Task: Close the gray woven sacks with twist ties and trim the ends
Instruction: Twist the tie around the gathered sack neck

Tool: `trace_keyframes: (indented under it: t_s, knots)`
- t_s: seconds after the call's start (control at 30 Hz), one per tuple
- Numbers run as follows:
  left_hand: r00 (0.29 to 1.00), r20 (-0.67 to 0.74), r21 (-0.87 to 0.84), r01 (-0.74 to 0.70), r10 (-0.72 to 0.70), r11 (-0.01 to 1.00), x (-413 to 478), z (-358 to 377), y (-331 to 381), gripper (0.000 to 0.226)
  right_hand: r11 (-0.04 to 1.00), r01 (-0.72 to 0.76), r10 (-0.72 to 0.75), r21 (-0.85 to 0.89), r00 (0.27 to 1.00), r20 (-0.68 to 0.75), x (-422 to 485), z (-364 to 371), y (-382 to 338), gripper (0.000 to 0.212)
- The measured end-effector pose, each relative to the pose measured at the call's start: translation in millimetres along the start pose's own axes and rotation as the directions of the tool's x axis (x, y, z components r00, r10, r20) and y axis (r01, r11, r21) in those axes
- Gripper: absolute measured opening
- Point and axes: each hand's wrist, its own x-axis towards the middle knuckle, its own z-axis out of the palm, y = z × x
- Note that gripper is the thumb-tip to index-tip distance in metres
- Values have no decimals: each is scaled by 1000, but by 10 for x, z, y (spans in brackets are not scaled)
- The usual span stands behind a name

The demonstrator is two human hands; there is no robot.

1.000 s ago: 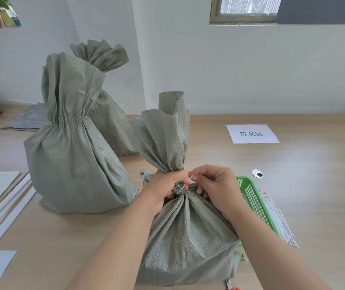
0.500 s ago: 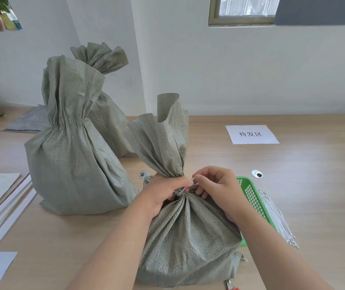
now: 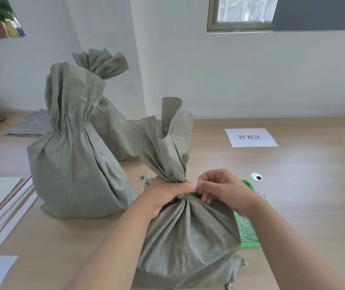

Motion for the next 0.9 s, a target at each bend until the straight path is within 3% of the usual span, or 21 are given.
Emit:
trace_keyframes:
  t_s: [0.17,0.3,0.4,0.57,0.9]
  knots:
    - [999,38,-64,22,-20,998,16,-36,11,26,991,-39,51,-124,994,92,-47,-51,-102,22]
    - [994,109,-69,27,-19,997,18,-80,13,37,962,-55,74,-267,995,61,-97,-15,-145,24]
    - [993,114,-58,-16,22,998,0,-65,28,32,937,-60,73,-344,997,24,-99,57,-157,23]
    - [995,67,-104,-70,77,992,36,-24,-24,44,792,56,-75,-608,997,-6,-45,158,-186,24]
    - [992,100,-80,-74,82,994,31,-18,-34,32,704,82,-197,-705,977,-84,-54,216,-92,18]
